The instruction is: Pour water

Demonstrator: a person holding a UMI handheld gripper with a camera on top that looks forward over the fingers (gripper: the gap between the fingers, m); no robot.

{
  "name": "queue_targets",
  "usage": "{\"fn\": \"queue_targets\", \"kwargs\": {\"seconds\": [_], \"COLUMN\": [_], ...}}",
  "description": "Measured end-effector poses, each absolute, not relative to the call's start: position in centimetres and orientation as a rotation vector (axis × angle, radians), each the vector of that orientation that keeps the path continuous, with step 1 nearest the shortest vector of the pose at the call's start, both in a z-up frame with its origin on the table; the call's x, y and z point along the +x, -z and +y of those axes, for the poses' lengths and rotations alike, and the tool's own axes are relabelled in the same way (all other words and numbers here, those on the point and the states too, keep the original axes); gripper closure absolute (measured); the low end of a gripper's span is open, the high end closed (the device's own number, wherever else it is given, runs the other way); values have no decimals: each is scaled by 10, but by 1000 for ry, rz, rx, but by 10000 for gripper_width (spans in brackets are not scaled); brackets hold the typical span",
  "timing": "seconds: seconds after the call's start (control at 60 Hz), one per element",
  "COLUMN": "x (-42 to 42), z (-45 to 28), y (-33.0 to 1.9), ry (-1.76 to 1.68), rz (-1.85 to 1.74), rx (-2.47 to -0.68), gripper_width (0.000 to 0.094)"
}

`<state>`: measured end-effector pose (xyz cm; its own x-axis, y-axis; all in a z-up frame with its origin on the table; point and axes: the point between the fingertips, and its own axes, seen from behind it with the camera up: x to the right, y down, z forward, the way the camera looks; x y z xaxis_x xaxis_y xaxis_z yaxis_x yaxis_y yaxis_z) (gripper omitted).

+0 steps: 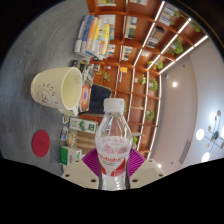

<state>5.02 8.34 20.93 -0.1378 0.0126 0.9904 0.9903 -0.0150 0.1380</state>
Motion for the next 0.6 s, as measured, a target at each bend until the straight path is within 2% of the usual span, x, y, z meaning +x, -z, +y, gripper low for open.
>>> {"fn": "queue_targets", "kwargs": {"seconds": [0.2, 0.283, 0.417, 0.6], "x": [18, 12, 11, 17], "z": [101, 105, 111, 109], "y": [-208, -199, -197, -197], "ry": [1614, 1689, 1727, 1634], "rz": [-1573, -1639, -1647, -1574], "rx": [-834, -753, -731, -839], "gripper_width": [606, 605, 604, 604]}}
